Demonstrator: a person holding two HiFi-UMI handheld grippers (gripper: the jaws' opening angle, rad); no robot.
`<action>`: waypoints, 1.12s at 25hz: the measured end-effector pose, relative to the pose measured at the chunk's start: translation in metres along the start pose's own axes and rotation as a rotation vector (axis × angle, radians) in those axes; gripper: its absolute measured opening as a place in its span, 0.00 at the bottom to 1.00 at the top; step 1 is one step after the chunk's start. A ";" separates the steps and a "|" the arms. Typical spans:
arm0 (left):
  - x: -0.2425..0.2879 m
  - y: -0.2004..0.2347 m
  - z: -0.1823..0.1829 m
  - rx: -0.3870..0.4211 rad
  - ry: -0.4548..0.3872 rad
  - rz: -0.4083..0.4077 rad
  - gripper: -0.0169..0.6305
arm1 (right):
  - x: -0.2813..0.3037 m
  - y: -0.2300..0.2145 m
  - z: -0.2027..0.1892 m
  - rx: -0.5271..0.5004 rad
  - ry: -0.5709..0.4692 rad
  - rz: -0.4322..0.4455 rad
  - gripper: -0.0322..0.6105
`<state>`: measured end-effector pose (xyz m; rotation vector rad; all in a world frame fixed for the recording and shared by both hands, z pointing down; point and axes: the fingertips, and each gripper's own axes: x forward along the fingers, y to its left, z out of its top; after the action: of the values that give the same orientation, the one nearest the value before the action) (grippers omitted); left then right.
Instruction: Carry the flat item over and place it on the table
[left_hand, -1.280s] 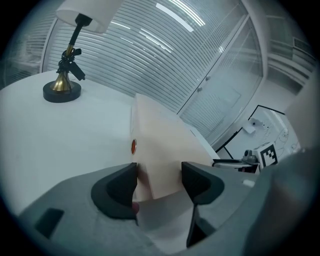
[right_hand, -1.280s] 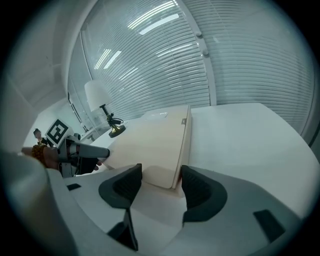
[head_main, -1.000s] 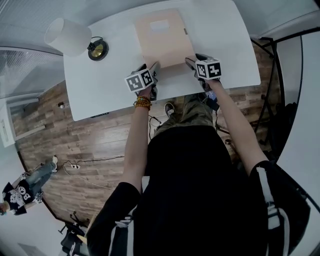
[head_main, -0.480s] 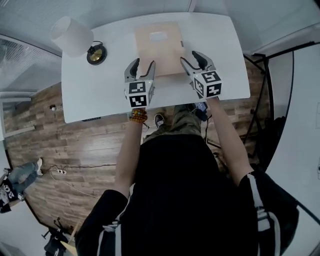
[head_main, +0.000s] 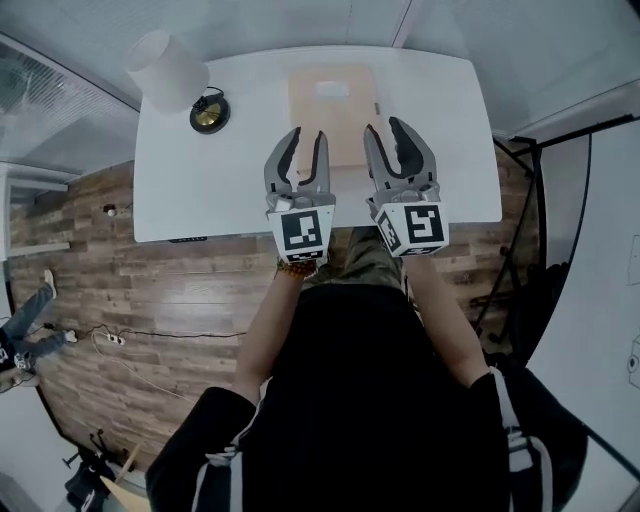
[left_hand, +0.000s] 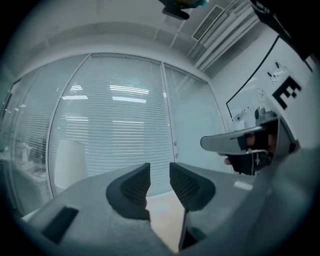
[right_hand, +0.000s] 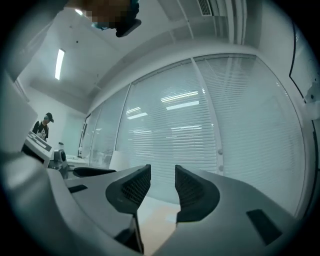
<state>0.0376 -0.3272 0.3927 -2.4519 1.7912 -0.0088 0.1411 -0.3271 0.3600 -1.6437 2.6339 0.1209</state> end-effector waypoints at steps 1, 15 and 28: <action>-0.003 -0.001 0.003 0.004 -0.008 0.005 0.21 | -0.001 0.003 0.004 -0.006 -0.014 -0.010 0.25; -0.010 -0.015 0.008 0.027 -0.036 -0.018 0.13 | -0.011 0.009 -0.021 -0.094 0.033 -0.065 0.09; -0.008 -0.032 -0.004 -0.014 -0.028 -0.060 0.06 | -0.013 0.012 -0.033 -0.093 0.068 -0.043 0.08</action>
<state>0.0658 -0.3104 0.4002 -2.5018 1.7122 0.0331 0.1362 -0.3132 0.3946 -1.7628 2.6790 0.1928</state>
